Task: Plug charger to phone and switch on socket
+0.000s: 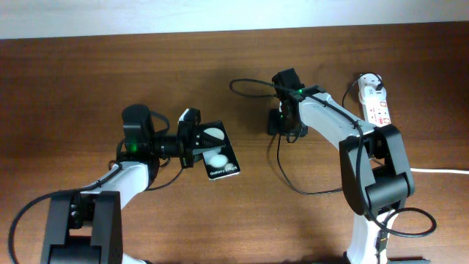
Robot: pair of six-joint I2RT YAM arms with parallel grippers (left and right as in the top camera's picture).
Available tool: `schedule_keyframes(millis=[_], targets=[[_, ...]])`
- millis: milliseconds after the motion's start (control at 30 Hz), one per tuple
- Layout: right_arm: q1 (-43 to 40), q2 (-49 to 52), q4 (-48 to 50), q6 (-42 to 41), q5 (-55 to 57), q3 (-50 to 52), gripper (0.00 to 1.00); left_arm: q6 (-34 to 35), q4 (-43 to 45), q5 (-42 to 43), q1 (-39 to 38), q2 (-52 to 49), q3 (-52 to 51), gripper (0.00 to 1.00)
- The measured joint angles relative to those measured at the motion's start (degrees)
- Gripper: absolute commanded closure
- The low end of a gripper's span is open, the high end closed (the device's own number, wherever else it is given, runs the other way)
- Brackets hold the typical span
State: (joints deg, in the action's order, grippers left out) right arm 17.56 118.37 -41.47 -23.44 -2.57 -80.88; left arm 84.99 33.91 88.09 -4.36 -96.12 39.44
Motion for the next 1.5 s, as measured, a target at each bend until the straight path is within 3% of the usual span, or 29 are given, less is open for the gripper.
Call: schedule_keyframes(millis=[100, 167, 300, 367, 600, 867, 933, 1133, 1500], targets=[[0.0, 0.0, 0.0, -3.3, 0.4, 0.1, 0.74, 0.0, 0.0, 0.0, 0.0, 0.0, 0.0, 1.0], [0.0, 0.1, 0.0, -3.8, 0.5, 0.2, 0.8, 0.0, 0.0, 0.0, 0.0, 0.0, 0.0, 1.0], [0.0, 0.2, 0.2, -4.2, 1.8, 0.2, 0.81, 0.0, 0.0, 0.0, 0.0, 0.0, 0.0, 1.0], [0.0, 0.2, 0.4, -4.2, 2.6, 0.2, 0.96, 0.0, 0.0, 0.0, 0.0, 0.0, 0.0, 1.0], [0.0, -0.7, -3.4, -4.4, 2.3, 0.4, 0.96, 0.0, 0.0, 0.0, 0.0, 0.0, 0.0, 1.0], [0.9, -37.9, -27.8, -0.8, -10.0, 1.2, 0.96, -9.0, 2.2, -2.4, 0.0, 0.0, 0.1, 1.0], [9.1, -41.2, -29.9, -0.6, -10.7, 1.2, 0.96, -10.0, 3.7, -7.0, 0.0, 0.0, 0.1, 1.0], [28.9, -42.5, -23.6, -0.6, -10.8, 1.3, 0.96, -10.4, 7.5, -9.0, 2.1, 0.0, 0.2, 1.0], [31.0, -37.2, -22.6, -4.3, -9.8, 1.3, 0.96, -8.7, 5.6, -4.0, 5.1, 0.0, 0.3, 1.0]])
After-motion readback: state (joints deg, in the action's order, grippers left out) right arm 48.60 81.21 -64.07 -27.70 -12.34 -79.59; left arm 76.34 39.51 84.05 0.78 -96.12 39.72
